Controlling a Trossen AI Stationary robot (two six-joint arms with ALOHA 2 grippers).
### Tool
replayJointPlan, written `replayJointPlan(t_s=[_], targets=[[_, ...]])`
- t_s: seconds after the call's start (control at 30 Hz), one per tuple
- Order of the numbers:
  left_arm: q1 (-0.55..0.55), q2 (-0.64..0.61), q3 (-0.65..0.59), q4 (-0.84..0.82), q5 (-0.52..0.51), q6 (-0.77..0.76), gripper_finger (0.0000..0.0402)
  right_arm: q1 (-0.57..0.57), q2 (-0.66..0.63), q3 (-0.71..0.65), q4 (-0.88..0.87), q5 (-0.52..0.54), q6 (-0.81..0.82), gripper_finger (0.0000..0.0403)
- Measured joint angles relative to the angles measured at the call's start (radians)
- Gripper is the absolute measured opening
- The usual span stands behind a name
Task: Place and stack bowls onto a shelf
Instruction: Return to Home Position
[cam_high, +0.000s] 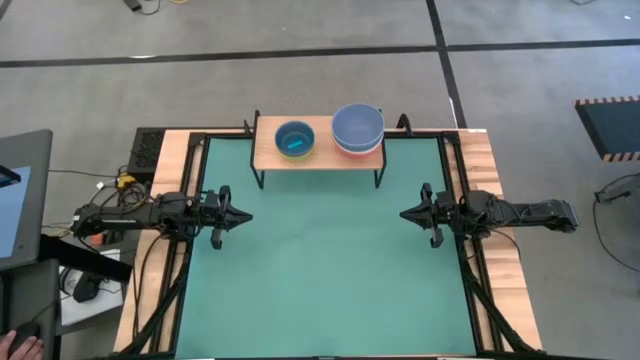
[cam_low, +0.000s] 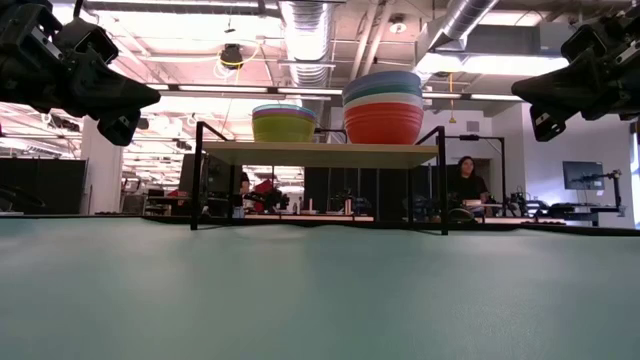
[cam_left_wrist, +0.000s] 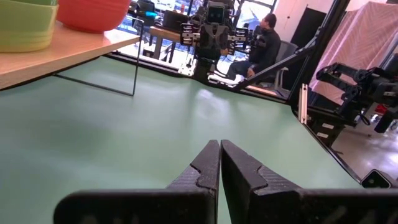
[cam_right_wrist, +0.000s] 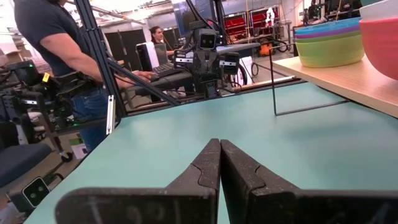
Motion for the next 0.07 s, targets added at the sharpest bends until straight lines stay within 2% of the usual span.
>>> replayJointPlan(t_s=[0.07], targets=[[0.000,0.000,0.000,0.000,0.000,0.000,0.0000,0.000,0.000,0.000,0.000,0.000,0.000,0.0036]])
